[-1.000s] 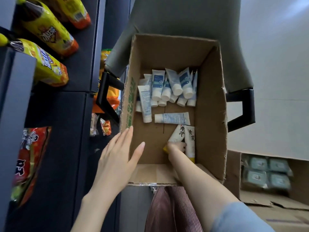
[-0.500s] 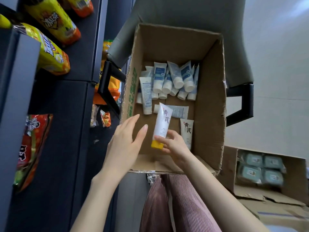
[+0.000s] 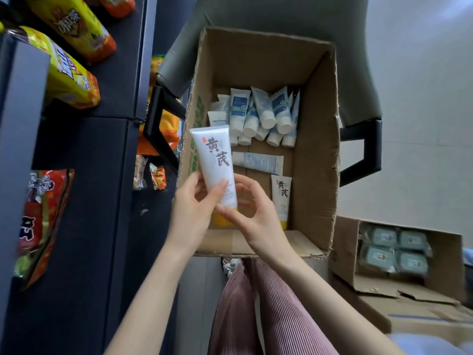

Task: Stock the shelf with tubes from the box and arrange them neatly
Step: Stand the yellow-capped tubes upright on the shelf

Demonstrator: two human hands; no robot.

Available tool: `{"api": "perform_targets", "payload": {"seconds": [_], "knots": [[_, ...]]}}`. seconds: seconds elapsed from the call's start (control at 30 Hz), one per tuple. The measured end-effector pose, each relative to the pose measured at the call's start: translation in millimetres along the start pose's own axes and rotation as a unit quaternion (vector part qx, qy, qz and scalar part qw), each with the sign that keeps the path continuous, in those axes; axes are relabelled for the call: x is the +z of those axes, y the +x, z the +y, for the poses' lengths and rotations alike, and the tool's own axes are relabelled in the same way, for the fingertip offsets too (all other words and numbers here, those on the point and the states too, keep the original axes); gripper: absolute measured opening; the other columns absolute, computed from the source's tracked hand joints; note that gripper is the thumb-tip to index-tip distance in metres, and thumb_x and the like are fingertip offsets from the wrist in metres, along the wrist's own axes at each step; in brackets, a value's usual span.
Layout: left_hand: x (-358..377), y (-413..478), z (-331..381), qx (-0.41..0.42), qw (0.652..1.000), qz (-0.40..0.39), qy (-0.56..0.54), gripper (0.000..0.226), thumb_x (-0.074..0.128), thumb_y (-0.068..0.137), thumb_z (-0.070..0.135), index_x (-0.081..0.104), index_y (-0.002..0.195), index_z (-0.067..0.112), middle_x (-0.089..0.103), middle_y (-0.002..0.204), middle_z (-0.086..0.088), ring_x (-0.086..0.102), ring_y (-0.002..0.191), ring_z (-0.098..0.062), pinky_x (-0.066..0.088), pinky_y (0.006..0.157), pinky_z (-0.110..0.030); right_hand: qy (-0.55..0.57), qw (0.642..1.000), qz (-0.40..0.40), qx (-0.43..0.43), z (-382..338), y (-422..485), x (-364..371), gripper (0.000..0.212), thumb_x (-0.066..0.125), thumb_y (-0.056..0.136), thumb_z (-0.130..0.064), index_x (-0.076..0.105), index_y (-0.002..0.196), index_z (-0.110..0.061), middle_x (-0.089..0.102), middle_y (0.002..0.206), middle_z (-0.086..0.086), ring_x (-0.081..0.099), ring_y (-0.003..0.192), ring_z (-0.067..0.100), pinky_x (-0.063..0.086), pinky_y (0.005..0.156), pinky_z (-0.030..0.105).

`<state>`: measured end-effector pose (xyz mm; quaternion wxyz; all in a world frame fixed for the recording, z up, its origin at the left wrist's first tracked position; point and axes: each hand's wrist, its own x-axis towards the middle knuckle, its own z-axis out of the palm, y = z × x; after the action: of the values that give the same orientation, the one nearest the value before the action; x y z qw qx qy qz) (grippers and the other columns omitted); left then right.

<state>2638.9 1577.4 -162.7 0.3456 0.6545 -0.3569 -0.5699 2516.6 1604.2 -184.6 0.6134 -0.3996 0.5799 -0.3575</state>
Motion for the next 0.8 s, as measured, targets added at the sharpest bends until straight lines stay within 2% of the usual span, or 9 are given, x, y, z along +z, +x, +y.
{"api": "perform_targets", "payload": {"seconds": [0.1, 0.2, 0.3, 0.4, 0.47, 0.53, 0.63, 0.73, 0.8], "knots": [[-8.8, 0.2, -4.6, -0.01, 1.0, 0.005, 0.001, 0.021, 0.066, 0.085, 0.018, 0.061, 0.099, 0.033, 0.07, 0.102, 0.007, 0.068, 0.096, -0.008, 0.055, 0.084, -0.032, -0.039, 0.999, 0.012, 0.033, 11.4, 3.3, -12.1, 0.074, 0.068, 0.071, -0.056, 0.039, 0.135, -0.034, 0.044, 0.134, -0.003, 0.054, 0.114, 0.004, 0.048, 0.092, 0.02], [-16.1, -0.1, -8.5, -0.012, 1.0, 0.016, 0.007, 0.024, 0.066, 0.086, 0.018, 0.06, 0.099, 0.037, 0.07, 0.101, 0.011, 0.067, 0.095, -0.006, 0.055, 0.08, -0.025, -0.108, 0.988, 0.068, 0.082, 29.0, 15.2, -33.8, 0.083, 0.062, 0.072, -0.059, 0.033, 0.142, -0.026, 0.034, 0.138, -0.004, 0.044, 0.125, 0.009, 0.037, 0.107, 0.028], [-20.0, -1.2, -12.2, -0.024, 0.999, 0.021, 0.006, 0.024, 0.066, 0.085, 0.019, 0.06, 0.098, 0.038, 0.07, 0.1, 0.012, 0.067, 0.095, -0.006, 0.055, 0.08, -0.025, -0.203, 0.968, 0.084, 0.121, 51.2, 31.5, -57.9, 0.079, 0.066, 0.083, -0.043, 0.026, 0.146, -0.017, 0.024, 0.143, 0.007, 0.033, 0.134, 0.02, 0.024, 0.112, 0.028], [-19.2, -3.2, -15.1, -0.038, 0.999, 0.015, -0.001, 0.023, 0.066, 0.085, 0.018, 0.06, 0.099, 0.035, 0.07, 0.101, 0.009, 0.067, 0.098, -0.012, 0.055, 0.085, -0.033, -0.29, 0.941, 0.076, 0.154, 75.3, 46.8, -75.4, 0.081, 0.068, 0.086, -0.027, 0.019, 0.148, -0.01, 0.012, 0.15, 0.015, 0.024, 0.139, 0.032, 0.021, 0.115, 0.036], [-16.3, -4.4, -16.6, -0.044, 0.999, 0.011, -0.005, 0.022, 0.066, 0.085, 0.017, 0.06, 0.102, 0.032, 0.07, 0.104, 0.004, 0.067, 0.099, -0.016, 0.055, 0.087, -0.037, -0.305, 0.928, 0.067, 0.201, 90.2, 55.1, -80.4, 0.087, 0.069, 0.086, -0.022, 0.012, 0.149, -0.006, 0.007, 0.152, 0.017, 0.02, 0.141, 0.035, 0.019, 0.117, 0.039], [-13.2, -5.3, -17.9, -0.047, 0.999, 0.006, -0.005, 0.023, 0.066, 0.086, 0.016, 0.06, 0.103, 0.03, 0.07, 0.106, 0.001, 0.066, 0.1, -0.017, 0.054, 0.087, -0.038, -0.294, 0.922, 0.053, 0.246, 101.9, 62.5, -78.9, 0.092, 0.069, 0.085, -0.017, 0.005, 0.15, -0.006, 0.005, 0.153, 0.018, 0.019, 0.142, 0.036, 0.018, 0.117, 0.04], [-9.3, -6.2, -19.1, -0.051, 0.999, -0.003, -0.01, 0.024, 0.066, 0.085, 0.016, 0.059, 0.102, 0.032, 0.07, 0.104, 0.004, 0.067, 0.097, -0.013, 0.055, 0.081, -0.03, -0.279, 0.911, 0.055, 0.3, 114.7, 69.7, -73.9, 0.098, 0.07, 0.084, -0.014, -0.002, 0.15, -0.006, 0.008, 0.152, 0.019, 0.022, 0.14, 0.038, 0.021, 0.115, 0.041], [-9.2, -5.6, -19.9, -0.051, 0.999, -0.005, -0.01, 0.023, 0.066, 0.085, 0.017, 0.06, 0.099, 0.033, 0.071, 0.098, 0.009, 0.068, 0.093, -0.007, 0.056, 0.078, -0.025, -0.3, 0.904, 0.058, 0.3, 122.4, 72.4, -73.7, 0.099, 0.073, 0.082, -0.012, 0.001, 0.149, -0.005, 0.013, 0.151, 0.02, 0.025, 0.138, 0.04, 0.024, 0.114, 0.043], [-10.8, -5.6, -20.0, -0.051, 0.999, -0.005, -0.015, 0.023, 0.067, 0.084, 0.018, 0.06, 0.099, 0.034, 0.072, 0.096, 0.011, 0.068, 0.093, -0.005, 0.056, 0.076, -0.023, -0.301, 0.905, 0.061, 0.294, 126.7, 73.6, -76.1, 0.095, 0.073, 0.08, -0.007, 0.007, 0.148, -0.002, 0.024, 0.147, 0.022, 0.03, 0.136, 0.039, 0.028, 0.112, 0.044]]}}
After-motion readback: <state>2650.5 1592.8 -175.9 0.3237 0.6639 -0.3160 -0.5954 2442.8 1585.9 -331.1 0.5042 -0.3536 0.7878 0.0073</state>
